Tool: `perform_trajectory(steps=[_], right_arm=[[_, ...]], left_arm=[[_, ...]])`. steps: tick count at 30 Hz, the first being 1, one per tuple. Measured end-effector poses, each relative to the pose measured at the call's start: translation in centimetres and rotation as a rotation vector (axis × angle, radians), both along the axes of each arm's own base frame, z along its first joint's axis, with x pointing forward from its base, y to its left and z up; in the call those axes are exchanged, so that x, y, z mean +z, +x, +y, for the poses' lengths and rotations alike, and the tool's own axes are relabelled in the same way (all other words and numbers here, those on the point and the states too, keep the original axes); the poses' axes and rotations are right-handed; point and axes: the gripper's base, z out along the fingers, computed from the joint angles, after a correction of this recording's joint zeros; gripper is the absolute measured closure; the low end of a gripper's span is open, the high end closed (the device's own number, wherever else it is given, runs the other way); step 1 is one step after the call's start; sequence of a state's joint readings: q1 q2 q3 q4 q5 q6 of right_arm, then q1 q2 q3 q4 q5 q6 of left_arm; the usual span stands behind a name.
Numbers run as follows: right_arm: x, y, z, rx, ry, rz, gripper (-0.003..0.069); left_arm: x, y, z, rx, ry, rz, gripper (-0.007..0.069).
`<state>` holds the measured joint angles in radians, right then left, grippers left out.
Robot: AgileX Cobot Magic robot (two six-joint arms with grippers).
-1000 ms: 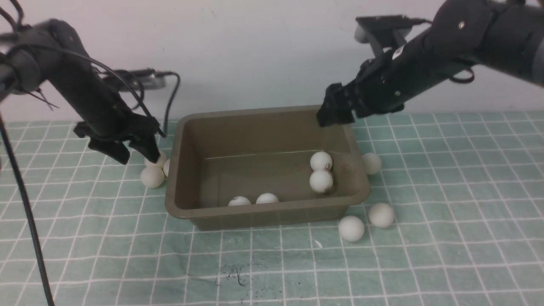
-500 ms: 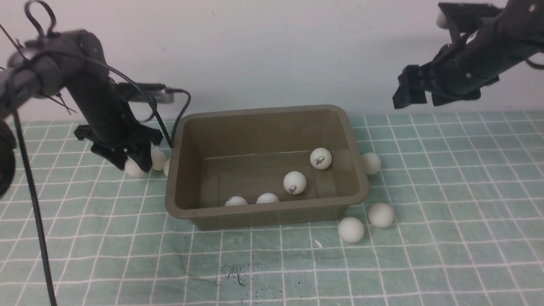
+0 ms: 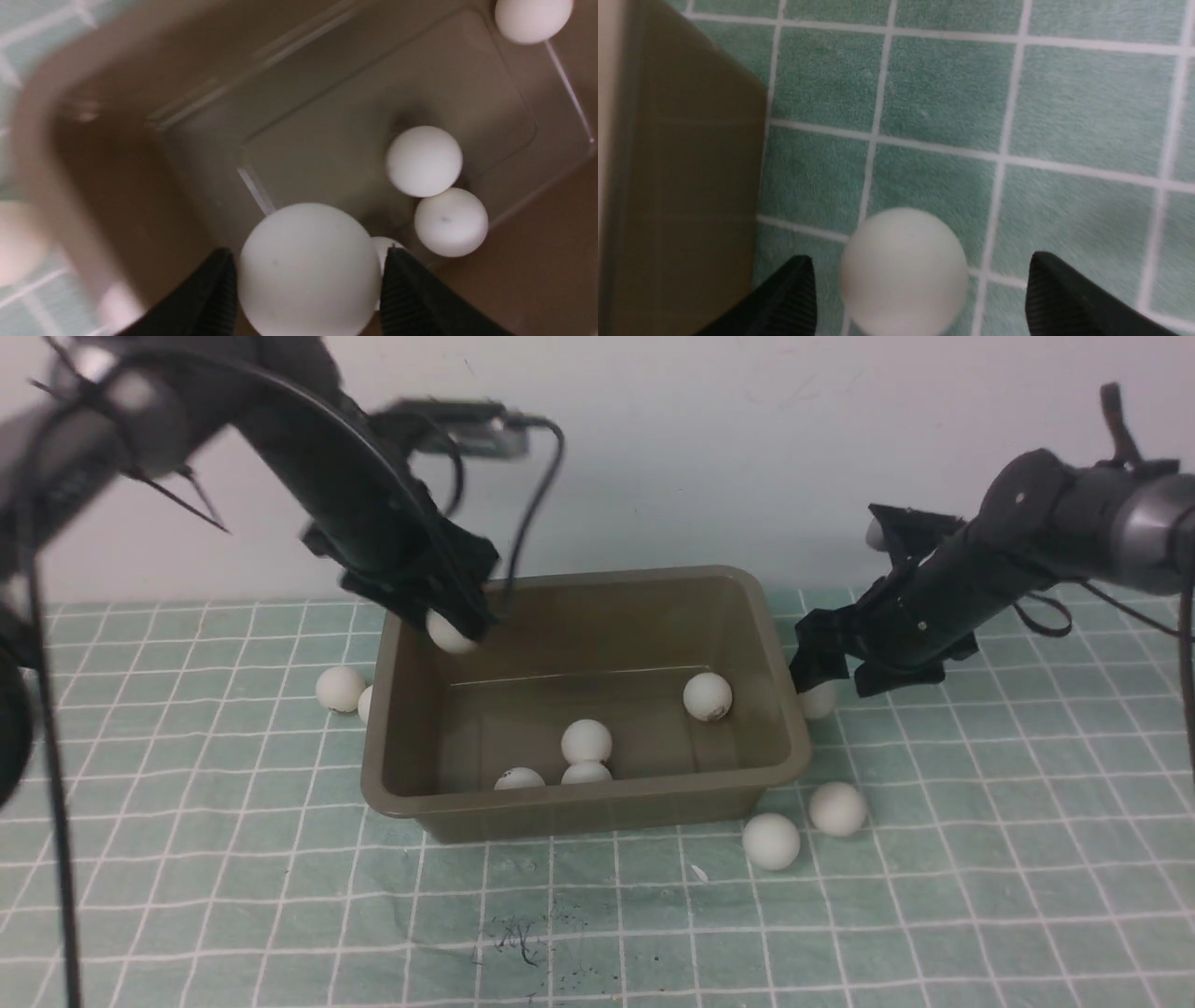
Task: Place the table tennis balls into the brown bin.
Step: 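Drop the ball into the bin, then reach for and grasp a ping pong ball on the table, then release the ping pong ball into the bin and lift the gripper away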
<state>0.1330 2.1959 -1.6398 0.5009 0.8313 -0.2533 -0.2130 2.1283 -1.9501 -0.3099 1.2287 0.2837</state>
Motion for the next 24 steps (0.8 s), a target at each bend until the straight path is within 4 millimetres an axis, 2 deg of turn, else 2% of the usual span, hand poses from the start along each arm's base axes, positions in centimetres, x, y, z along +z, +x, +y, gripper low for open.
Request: perform_trajectory(steps=[2,4,5,6,8,9,10,11,14,16,18,19,21,22,23,24], right_arm=[[-0.6,0.1,0.0,-0.002,-0.003,0.008,0.0178],[-1.1,0.1,-0.1,-0.008,-0.006,0.019,0.0302],[-1.1,0.1,-0.2,-0.015,-0.005,0.021,0.0314],[-0.5,0.2,-0.6,-0.029,-0.010,0.014,0.0299],[0.7,0.0,-1.3,-0.045,-0.008,0.005,0.0298],[0.7,0.1,-1.4,-0.048,-0.008,0.005,0.0298],[2.4,-0.4,-2.0,-0.054,0.004,0.006,0.0298],[5.0,-1.1,-2.4,-0.052,0.024,-0.006,0.0298],[8.7,-2.6,-1.8,-0.012,0.057,-0.036,0.0298],[10.7,-3.6,0.3,0.080,0.064,-0.080,0.0298],[11.1,-4.2,2.9,0.169,0.062,-0.115,0.0298],[11.1,-4.3,3.1,0.178,0.061,-0.117,0.0298],[10.7,-4.7,5.5,0.232,0.057,-0.134,0.0265],[10.6,-4.8,6.3,0.247,0.051,-0.145,0.0211],[10.6,-4.9,6.5,0.249,0.049,-0.145,0.0165],[10.7,-4.9,6.5,0.248,0.048,-0.145,0.0138]], left_arm=[[-1.4,0.1,-1.0,-0.004,0.026,0.032,0.0173],[-1.6,0.2,-1.1,0.042,0.063,0.040,0.0195],[-1.3,0.3,-0.9,0.056,0.079,0.029,0.0232],[0.1,0.6,0.1,0.096,0.111,-0.018,0.0375],[1.7,0.6,1.6,0.132,0.137,-0.067,0.0511],[1.9,0.6,1.9,0.139,0.136,-0.070,0.0511],[3.2,0.6,3.6,0.173,0.157,-0.104,0.0568],[4.3,0.6,5.8,0.221,0.167,-0.129,0.0606],[4.6,0.8,9.4,0.303,0.158,-0.125,0.0624],[3.4,1.3,11.1,0.329,0.123,-0.085,0.0615],[1.3,1.9,11.4,0.315,0.098,-0.038,0.0569],[1.1,2.0,11.3,0.312,0.097,-0.033,0.0563],[-1.4,2.6,11.1,0.292,0.094,0.019,0.0473],[-2.7,3.0,11.0,0.288,0.094,0.045,0.0400],[-4.0,3.3,11.0,0.291,0.094,0.065,0.0334],[-4.5,3.5,11.0,0.293,0.095,0.070,0.0301]])
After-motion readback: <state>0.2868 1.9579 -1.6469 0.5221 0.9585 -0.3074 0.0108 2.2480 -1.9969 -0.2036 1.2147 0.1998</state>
